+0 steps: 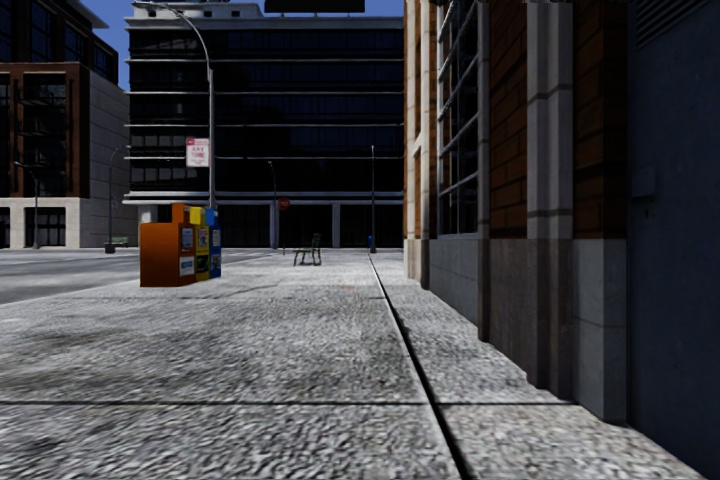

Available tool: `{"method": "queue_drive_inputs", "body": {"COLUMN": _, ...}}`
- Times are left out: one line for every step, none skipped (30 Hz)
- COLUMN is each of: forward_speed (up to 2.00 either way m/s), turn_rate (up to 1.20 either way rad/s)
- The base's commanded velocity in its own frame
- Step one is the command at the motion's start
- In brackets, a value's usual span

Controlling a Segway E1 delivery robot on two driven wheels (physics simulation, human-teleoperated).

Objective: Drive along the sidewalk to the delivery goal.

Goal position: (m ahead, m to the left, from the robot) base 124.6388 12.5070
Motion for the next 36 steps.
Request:
{"method": "queue_drive_inputs", "body": {"forward_speed": 2.00, "turn_rate": 0.00}}
{"method": "queue_drive_inputs", "body": {"forward_speed": 2.00, "turn_rate": 0.00}}
{"method": "queue_drive_inputs", "body": {"forward_speed": 2.00, "turn_rate": 0.00}}
{"method": "queue_drive_inputs", "body": {"forward_speed": 2.00, "turn_rate": 0.00}}
{"method": "queue_drive_inputs", "body": {"forward_speed": 2.00, "turn_rate": 0.00}}
{"method": "queue_drive_inputs", "body": {"forward_speed": 2.00, "turn_rate": 0.00}}
{"method": "queue_drive_inputs", "body": {"forward_speed": 2.00, "turn_rate": 0.00}}
{"method": "queue_drive_inputs", "body": {"forward_speed": 2.00, "turn_rate": 0.00}}
{"method": "queue_drive_inputs", "body": {"forward_speed": 2.00, "turn_rate": 0.00}}
{"method": "queue_drive_inputs", "body": {"forward_speed": 2.00, "turn_rate": 0.00}}
{"method": "queue_drive_inputs", "body": {"forward_speed": 2.00, "turn_rate": 0.00}}
{"method": "queue_drive_inputs", "body": {"forward_speed": 2.00, "turn_rate": 0.00}}
{"method": "queue_drive_inputs", "body": {"forward_speed": 2.00, "turn_rate": 0.00}}
{"method": "queue_drive_inputs", "body": {"forward_speed": 2.00, "turn_rate": 0.00}}
{"method": "queue_drive_inputs", "body": {"forward_speed": 2.00, "turn_rate": 0.00}}
{"method": "queue_drive_inputs", "body": {"forward_speed": 2.00, "turn_rate": 0.00}}
{"method": "queue_drive_inputs", "body": {"forward_speed": 2.00, "turn_rate": 0.00}}
{"method": "queue_drive_inputs", "body": {"forward_speed": 2.00, "turn_rate": 0.00}}
{"method": "queue_drive_inputs", "body": {"forward_speed": 2.00, "turn_rate": 0.00}}
{"method": "queue_drive_inputs", "body": {"forward_speed": 2.00, "turn_rate": 0.00}}
{"method": "queue_drive_inputs", "body": {"forward_speed": 2.00, "turn_rate": 0.00}}
{"method": "queue_drive_inputs", "body": {"forward_speed": 2.00, "turn_rate": 0.00}}
{"method": "queue_drive_inputs", "body": {"forward_speed": 2.00, "turn_rate": 0.00}}
{"method": "queue_drive_inputs", "body": {"forward_speed": 2.00, "turn_rate": 0.00}}
{"method": "queue_drive_inputs", "body": {"forward_speed": 2.00, "turn_rate": 0.00}}
{"method": "queue_drive_inputs", "body": {"forward_speed": 2.00, "turn_rate": 0.00}}
{"method": "queue_drive_inputs", "body": {"forward_speed": 2.00, "turn_rate": 0.00}}
{"method": "queue_drive_inputs", "body": {"forward_speed": 2.00, "turn_rate": 0.00}}
{"method": "queue_drive_inputs", "body": {"forward_speed": 2.00, "turn_rate": 0.00}}
{"method": "queue_drive_inputs", "body": {"forward_speed": 2.00, "turn_rate": 0.00}}
{"method": "queue_drive_inputs", "body": {"forward_speed": 2.00, "turn_rate": 0.00}}
{"method": "queue_drive_inputs", "body": {"forward_speed": 2.00, "turn_rate": 0.00}}
{"method": "queue_drive_inputs", "body": {"forward_speed": 2.00, "turn_rate": 0.00}}
{"method": "queue_drive_inputs", "body": {"forward_speed": 2.00, "turn_rate": 0.00}}
{"method": "queue_drive_inputs", "body": {"forward_speed": 2.00, "turn_rate": 0.00}}
{"method": "queue_drive_inputs", "body": {"forward_speed": 2.00, "turn_rate": 0.00}}
